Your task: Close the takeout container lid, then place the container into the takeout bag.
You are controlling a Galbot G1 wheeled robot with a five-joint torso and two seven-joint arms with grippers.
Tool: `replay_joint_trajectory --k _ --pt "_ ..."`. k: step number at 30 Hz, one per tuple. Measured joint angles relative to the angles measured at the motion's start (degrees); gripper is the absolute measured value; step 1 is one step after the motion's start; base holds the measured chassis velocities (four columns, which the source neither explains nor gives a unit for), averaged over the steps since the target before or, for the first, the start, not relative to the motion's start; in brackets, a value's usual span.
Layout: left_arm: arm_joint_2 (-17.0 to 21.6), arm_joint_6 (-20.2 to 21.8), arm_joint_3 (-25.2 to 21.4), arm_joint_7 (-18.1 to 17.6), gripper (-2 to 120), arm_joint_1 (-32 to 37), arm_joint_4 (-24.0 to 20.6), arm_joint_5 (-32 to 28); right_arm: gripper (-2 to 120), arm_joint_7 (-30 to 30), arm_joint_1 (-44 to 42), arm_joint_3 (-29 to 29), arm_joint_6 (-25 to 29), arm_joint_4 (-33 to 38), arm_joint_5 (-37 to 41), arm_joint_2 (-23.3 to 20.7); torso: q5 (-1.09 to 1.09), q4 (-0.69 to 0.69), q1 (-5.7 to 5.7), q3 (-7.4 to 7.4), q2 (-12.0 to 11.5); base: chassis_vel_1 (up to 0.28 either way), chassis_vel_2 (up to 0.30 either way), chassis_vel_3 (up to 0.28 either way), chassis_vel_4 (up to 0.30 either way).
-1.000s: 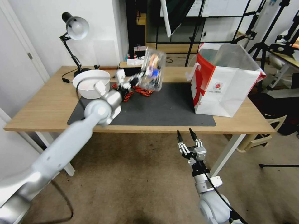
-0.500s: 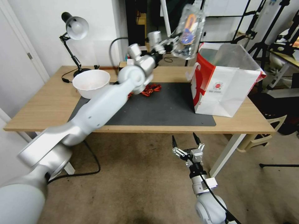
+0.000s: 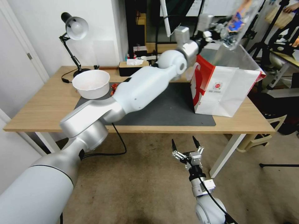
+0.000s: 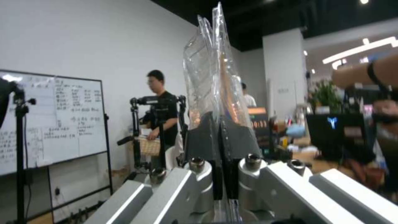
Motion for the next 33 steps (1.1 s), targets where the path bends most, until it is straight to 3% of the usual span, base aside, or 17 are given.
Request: replay_joint_trajectory --k 9,12,15,19,22,25,31,33 --pt "0.13 -1.46 2.60 0.66 0 1.05 0.51 5.14 100 0.04 0.13 0.05 -0.07 -0.59 0.18 -0.07 -0.01 0.00 0.00 0.00 0.00 0.000 0.000 0.000 0.000" --pt "0.18 -1.42 3.18 0.59 5 1.39 0.50 6.08 100 0.03 0.06 0.10 -0.04 -0.69 0.38 -0.12 -0.01 0.00 0.00 0.00 0.00 0.000 0.000 0.000 0.000" --pt "0.30 -1.23 4.13 0.33 25 1.85 0.29 6.94 100 0.00 0.02 0.10 0.08 -0.95 0.77 -0.16 -0.01 0.00 -0.01 0.00 0.00 0.000 0.000 0.000 0.000" --pt "0.34 -0.98 4.20 -0.10 33 1.85 -0.06 6.91 100 -0.02 0.23 -0.16 0.08 -1.13 0.78 -0.07 -0.01 0.00 0.00 0.00 0.00 0.000 0.000 0.000 0.000" --pt "0.62 0.03 3.93 -3.07 50 1.93 -2.58 5.46 100 -0.08 0.60 -0.59 -0.13 -1.19 0.80 -0.01 -0.01 -0.02 0.00 0.00 0.00 0.000 0.000 0.000 0.000" --pt "1.36 0.28 3.60 -4.08 57 2.09 -3.77 5.11 100 -0.08 0.70 -0.63 -0.25 -1.19 0.80 -0.01 -0.01 -0.03 -0.01 -0.01 0.00 0.000 0.000 0.000 0.000" --pt "8.29 1.93 2.43 -8.06 82 3.40 -10.40 4.16 100 -0.08 0.88 -0.80 -0.57 -1.18 0.80 -0.03 -0.02 0.00 -0.01 0.00 0.00 0.000 0.000 0.000 0.000" --pt "9.99 2.68 2.15 -9.22 85 4.10 -12.16 4.20 100 -0.08 0.75 -0.74 -0.58 -1.11 0.78 0.01 -0.02 0.02 -0.01 0.00 0.00 0.000 0.000 0.000 0.000"
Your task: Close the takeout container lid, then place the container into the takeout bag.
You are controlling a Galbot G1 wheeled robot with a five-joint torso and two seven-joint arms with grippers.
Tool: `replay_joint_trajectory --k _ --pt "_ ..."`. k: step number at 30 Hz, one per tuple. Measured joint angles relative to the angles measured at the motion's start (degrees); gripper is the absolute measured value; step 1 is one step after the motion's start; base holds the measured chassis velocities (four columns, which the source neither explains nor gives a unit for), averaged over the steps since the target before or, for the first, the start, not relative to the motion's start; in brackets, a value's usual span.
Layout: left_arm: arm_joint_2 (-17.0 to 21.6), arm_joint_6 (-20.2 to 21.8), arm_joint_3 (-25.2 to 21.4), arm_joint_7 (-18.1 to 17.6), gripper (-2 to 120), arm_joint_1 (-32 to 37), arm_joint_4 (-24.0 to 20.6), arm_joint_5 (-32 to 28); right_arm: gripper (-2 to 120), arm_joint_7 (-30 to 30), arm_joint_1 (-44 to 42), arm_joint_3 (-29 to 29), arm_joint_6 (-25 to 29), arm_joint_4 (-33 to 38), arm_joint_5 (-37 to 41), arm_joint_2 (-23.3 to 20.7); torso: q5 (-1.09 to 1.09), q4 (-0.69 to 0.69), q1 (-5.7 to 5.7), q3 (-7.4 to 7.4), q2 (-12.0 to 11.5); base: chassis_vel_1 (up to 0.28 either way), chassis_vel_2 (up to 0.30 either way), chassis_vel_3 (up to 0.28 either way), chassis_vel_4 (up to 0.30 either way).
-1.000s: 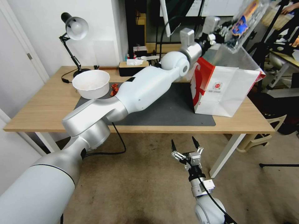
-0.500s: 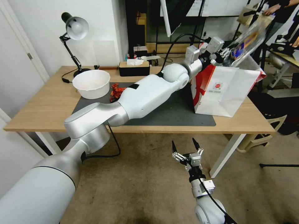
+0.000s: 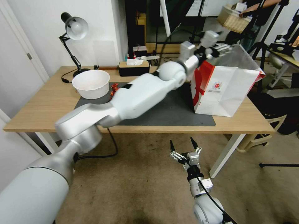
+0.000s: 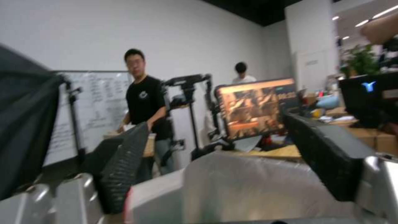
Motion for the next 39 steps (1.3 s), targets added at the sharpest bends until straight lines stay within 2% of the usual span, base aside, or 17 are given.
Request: replay_joint_trajectory --k 2,3,7,9,10,12,13,15,17,20,21,24,25,29,31,33,39 --pt "4.46 2.40 -1.26 -3.50 96 2.99 -5.63 0.18 100 0.09 -0.48 0.46 -0.01 0.37 -0.12 0.32 -0.01 -0.04 0.01 0.00 0.00 0.000 0.000 0.000 0.000" --pt "4.46 2.40 -1.26 -3.50 96 2.99 -5.63 0.18 100 0.09 -0.48 0.46 -0.01 0.37 -0.12 0.32 -0.01 -0.04 0.01 0.00 0.00 0.000 0.000 0.000 0.000" --pt "13.04 5.39 -5.50 -8.31 100 11.35 -16.96 2.60 100 0.47 -0.42 0.53 -0.08 0.92 -0.76 0.59 -0.02 -0.02 0.00 0.00 0.00 0.000 0.000 0.000 0.000" --pt "14.36 5.75 -6.29 -8.92 100 12.76 -18.61 3.24 100 0.50 -0.42 0.55 -0.08 1.05 -0.88 0.60 -0.02 -0.03 0.01 0.00 0.00 0.000 0.000 0.000 0.000" --pt "17.99 6.53 -8.74 -10.10 100 17.14 -22.97 4.85 100 0.63 -0.41 0.60 -0.09 1.52 -1.08 0.59 0.01 -0.05 0.00 -0.01 0.00 0.000 0.000 0.000 0.000" --pt "22.63 7.33 -12.38 -11.43 100 23.26 -27.23 6.97 100 0.73 -0.46 0.63 -0.11 2.12 -1.24 0.48 -0.03 -0.03 0.00 0.00 0.00 0.000 0.000 0.000 0.000" --pt "22.63 7.33 -12.38 -11.43 100 23.26 -27.23 6.97 100 0.73 -0.46 0.63 -0.11 2.12 -1.24 0.48 -0.03 -0.03 0.00 0.00 0.00 0.000 0.000 0.000 0.000" --pt "28.44 8.41 -19.35 -12.05 100 33.80 -33.18 9.69 100 0.87 -0.59 0.64 -0.23 2.94 -1.44 0.30 -0.03 0.02 0.00 -0.01 0.00 0.000 0.000 0.000 0.000" --pt "29.90 8.49 -21.46 -11.99 100 37.05 -34.57 10.51 100 0.91 -0.61 0.62 -0.31 3.09 -1.46 0.23 -0.02 0.02 0.00 -0.01 0.00 0.000 0.000 0.000 0.000" --pt "33.86 7.57 -30.93 -10.81 100 52.62 -40.29 15.21 100 1.02 -0.42 0.26 -0.58 3.24 -1.48 -0.07 0.00 -0.01 0.00 -0.01 0.00 0.000 0.000 0.000 0.000" --pt "33.86 7.57 -30.93 -10.81 100 52.62 -40.29 15.21 100 1.02 -0.42 0.26 -0.58 3.24 -1.48 -0.07 0.00 -0.01 0.00 -0.01 0.00 0.000 0.000 0.000 0.000" --pt "34.01 4.89 -39.64 -9.78 100 65.78 -43.95 19.74 100 1.39 -0.76 0.66 -0.66 3.83 -1.39 -0.60 0.02 -0.03 0.00 -0.01 0.01 0.000 0.000 0.000 0.000" --pt "34.01 4.89 -39.64 -9.78 100 65.78 -43.95 19.74 100 1.39 -0.76 0.66 -0.66 3.83 -1.39 -0.60 0.02 -0.03 0.00 -0.01 0.01 0.000 0.000 0.000 0.000" --pt "29.87 -1.22 -48.38 -10.61 100 80.10 -44.40 26.49 100 1.59 -2.20 3.14 -0.62 5.35 -0.67 -0.93 -0.01 -0.04 0.00 -0.01 0.00 0.000 0.000 0.000 0.000" --pt "28.96 -1.93 -49.67 -10.62 100 81.73 -44.57 27.34 100 1.59 -2.39 3.48 -0.61 5.61 -0.53 -0.96 0.01 -0.04 0.00 0.00 0.01 0.000 0.000 0.000 0.000" --pt "24.95 -5.10 -54.23 -11.05 100 87.46 -45.18 30.34 100 1.59 -2.88 4.60 -0.60 6.29 0.07 -1.22 0.02 -0.01 -0.01 -0.01 0.01 0.000 0.000 0.000 0.000" --pt "19.67 -10.08 -58.48 -12.49 100 93.83 -45.19 34.20 100 1.42 -3.32 6.10 -0.60 6.53 2.22 -1.84 0.02 -0.02 0.01 0.00 0.00 0.000 0.000 0.000 0.000"
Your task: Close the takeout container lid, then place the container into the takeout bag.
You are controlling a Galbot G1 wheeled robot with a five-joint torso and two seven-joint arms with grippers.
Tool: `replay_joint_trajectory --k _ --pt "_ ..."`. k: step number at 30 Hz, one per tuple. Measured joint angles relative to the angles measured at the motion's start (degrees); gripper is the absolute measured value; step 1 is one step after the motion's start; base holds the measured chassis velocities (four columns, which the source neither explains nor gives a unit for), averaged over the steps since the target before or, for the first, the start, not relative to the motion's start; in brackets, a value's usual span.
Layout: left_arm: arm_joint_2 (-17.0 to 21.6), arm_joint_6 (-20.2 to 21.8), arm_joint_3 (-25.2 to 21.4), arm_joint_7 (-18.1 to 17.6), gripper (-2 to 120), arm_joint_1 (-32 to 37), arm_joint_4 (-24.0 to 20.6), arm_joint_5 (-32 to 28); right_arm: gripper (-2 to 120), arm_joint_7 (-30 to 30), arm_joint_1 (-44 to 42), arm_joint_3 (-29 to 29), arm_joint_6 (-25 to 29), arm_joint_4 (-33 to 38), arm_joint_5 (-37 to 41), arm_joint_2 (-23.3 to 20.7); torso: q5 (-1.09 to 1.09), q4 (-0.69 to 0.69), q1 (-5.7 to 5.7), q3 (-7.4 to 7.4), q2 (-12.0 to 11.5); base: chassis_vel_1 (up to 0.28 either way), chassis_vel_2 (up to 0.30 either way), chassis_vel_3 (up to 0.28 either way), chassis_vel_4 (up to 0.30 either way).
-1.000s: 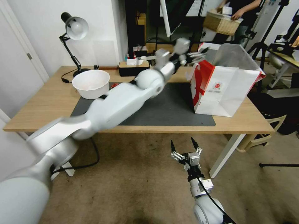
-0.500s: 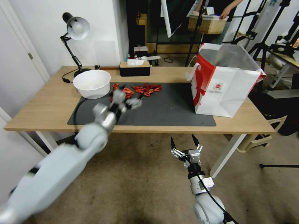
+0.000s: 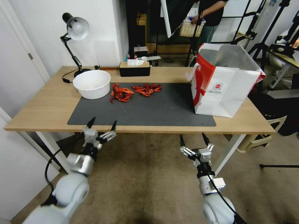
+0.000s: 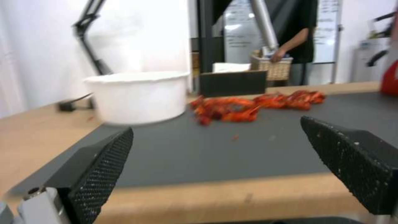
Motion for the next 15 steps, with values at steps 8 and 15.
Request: replay_joint_trajectory --k 8,15 --pt "-4.29 -4.11 -1.07 -1.61 100 6.12 0.00 3.49 100 -0.33 0.23 0.55 0.04 -0.20 2.71 -0.09 0.00 0.00 -0.01 0.00 0.00 0.000 0.000 0.000 0.000" --pt "-5.81 -5.94 -0.93 -1.88 100 6.39 1.24 4.83 100 -0.40 0.28 -0.02 -0.16 -0.44 2.97 0.15 0.00 0.00 0.00 0.00 0.00 0.000 0.000 0.000 0.000"
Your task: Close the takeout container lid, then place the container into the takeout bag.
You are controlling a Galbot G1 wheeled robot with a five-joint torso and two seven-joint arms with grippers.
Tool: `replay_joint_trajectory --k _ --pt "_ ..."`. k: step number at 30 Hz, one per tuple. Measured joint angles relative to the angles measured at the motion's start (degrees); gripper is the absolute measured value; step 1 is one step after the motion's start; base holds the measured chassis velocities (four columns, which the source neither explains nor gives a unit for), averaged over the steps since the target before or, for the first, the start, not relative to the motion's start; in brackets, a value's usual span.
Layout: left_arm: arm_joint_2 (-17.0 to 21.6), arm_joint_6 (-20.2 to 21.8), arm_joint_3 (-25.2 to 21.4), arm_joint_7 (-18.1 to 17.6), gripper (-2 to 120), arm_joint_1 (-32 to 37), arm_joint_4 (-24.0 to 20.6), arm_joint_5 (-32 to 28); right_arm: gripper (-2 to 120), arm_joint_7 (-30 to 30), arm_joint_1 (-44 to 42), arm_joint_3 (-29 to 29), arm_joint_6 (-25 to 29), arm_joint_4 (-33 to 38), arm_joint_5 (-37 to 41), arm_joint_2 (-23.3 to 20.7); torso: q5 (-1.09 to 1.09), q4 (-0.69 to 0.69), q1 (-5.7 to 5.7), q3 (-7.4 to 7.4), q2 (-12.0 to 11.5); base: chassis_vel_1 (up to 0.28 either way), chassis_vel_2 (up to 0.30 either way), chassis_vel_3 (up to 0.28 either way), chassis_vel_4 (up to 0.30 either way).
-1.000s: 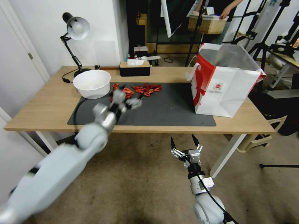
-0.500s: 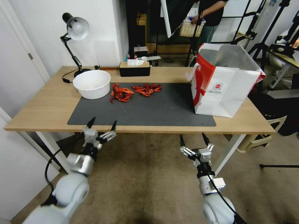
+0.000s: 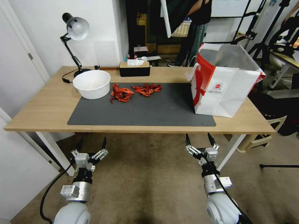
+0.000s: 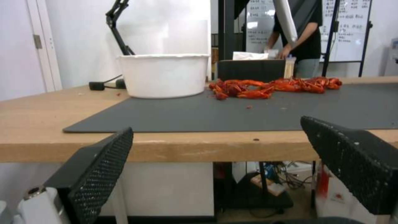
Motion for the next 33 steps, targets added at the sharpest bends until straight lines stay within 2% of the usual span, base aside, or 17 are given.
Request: replay_joint_trajectory --k 33 --pt "0.15 0.20 0.05 0.36 100 -0.62 -0.10 -0.19 100 0.05 -0.07 -0.57 -0.24 0.27 -0.42 0.26 -0.01 0.01 0.01 0.00 -0.01 0.000 0.000 0.000 0.000"
